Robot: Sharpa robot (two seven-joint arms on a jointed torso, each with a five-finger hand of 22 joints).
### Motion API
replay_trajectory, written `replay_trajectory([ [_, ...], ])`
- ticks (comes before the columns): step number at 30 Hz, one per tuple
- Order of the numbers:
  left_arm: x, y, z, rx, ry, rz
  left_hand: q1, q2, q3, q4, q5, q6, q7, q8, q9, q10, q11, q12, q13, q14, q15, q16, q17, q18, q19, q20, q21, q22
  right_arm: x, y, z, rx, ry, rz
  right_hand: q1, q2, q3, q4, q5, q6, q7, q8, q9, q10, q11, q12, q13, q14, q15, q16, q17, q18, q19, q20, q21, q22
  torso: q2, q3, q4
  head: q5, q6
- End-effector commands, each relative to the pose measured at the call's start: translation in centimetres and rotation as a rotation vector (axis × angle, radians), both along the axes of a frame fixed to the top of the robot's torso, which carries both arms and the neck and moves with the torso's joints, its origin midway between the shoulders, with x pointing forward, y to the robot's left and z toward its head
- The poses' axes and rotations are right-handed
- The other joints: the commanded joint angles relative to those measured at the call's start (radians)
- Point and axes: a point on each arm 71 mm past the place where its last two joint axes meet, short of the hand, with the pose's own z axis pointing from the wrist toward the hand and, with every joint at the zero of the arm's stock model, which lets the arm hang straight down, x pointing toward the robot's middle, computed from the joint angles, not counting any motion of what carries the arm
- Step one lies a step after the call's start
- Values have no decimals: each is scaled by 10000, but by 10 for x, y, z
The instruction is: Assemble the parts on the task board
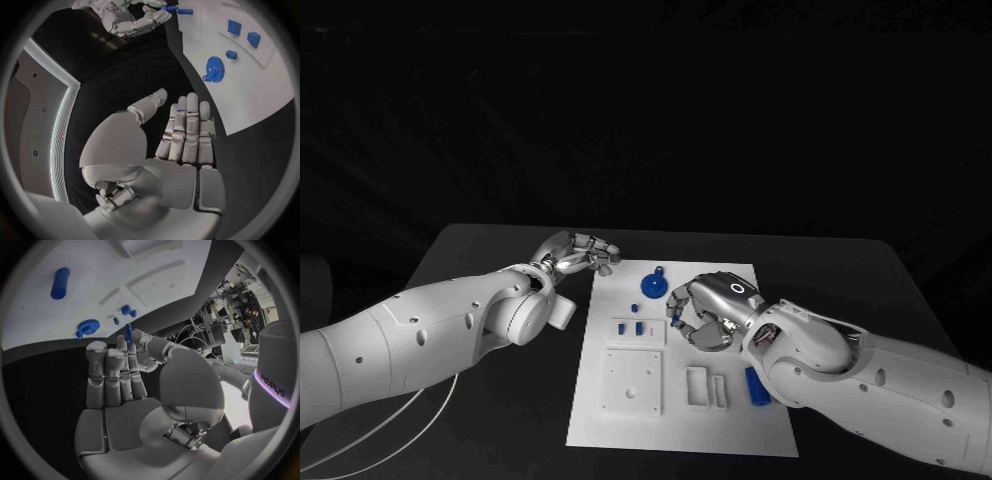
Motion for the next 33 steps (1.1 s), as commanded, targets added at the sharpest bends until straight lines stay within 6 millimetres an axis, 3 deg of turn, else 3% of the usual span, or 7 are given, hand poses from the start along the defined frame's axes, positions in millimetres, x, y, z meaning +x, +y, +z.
replay_trajectory([
  [1, 2, -2, 2, -294, -103, 306, -16, 100, -45, -4, -23, -71, 12, 72, -13, -51, 27, -39, -16, 57, -17, -55, 13, -56, 32, 27, -42, 15, -6, 10, -6, -162, -84, 383, 45, -70, 53, 15, -33, 54, -8, 1, 9, 496, 36, 41, 19, 1, -48, 2, -17, 692, 15, -62, 22, 156, -83, -79, 15, 146, -69],
  [3, 3, -3, 2, -296, -128, 344, -16, 100, -45, -5, -23, -69, 12, 74, -13, -49, 27, -38, -16, 57, -16, -58, 15, -57, 32, 27, -43, 15, -11, 17, -14, -344, -56, 563, 46, -69, 54, 14, -34, 54, -7, 0, 9, 495, 36, 39, 20, 2, -48, 1, -18, 692, 16, -63, 21, 156, -110, -109, 23, 181, -102],
  [10, 6, -7, 1, -352, -119, 451, -14, 103, -46, -5, -22, -59, 11, 83, -14, -43, 24, -35, -16, 58, -14, -77, 23, -57, 31, 28, -51, 18, -22, 35, -37, -550, 215, 814, 51, -67, 55, 8, -34, 51, -7, -2, 11, 497, 36, 33, 24, 10, -48, -1, -21, 692, 24, -67, 22, 155, -162, -153, 42, 334, -250],
  [18, 6, -13, 1, -383, -145, 374, -10, 105, -46, -5, -22, -52, 10, 91, -15, -41, 23, -33, -18, 57, -12, -94, 31, -58, 30, 30, -58, 20, -30, 46, -59, -867, 368, 941, 61, -64, 56, -5, -34, 49, -6, -4, 15, 496, 36, 20, 30, 31, -49, -3, -26, 692, 43, -77, 26, 153, -143, -139, 55, 525, -386],
  [21, 6, -14, 1, -395, -142, 340, -10, 106, -46, -5, -22, -51, 10, 93, -15, -40, 22, -33, -18, 57, -12, -99, 33, -59, 30, 30, -61, 20, -32, 48, -64, -931, 410, 940, 66, -63, 57, -10, -34, 49, -6, -4, 17, 497, 36, 15, 33, 39, -49, -3, -29, 692, 51, -81, 27, 153, -148, -136, 32, 610, -440],
  [33, 5, -16, 2, -421, -129, 267, -11, 107, -48, -3, -23, -51, 10, 97, -19, -44, 24, -35, -21, 59, -9, -117, 43, -60, 29, 32, -68, 23, -33, 46, -74, -1151, 349, 782, 72, -65, 60, -20, -35, 53, -7, -4, 23, 502, 35, 3, 41, 65, -50, -5, -36, 692, 72, -91, 32, 151, -146, -129, 29, 706, -563],
])
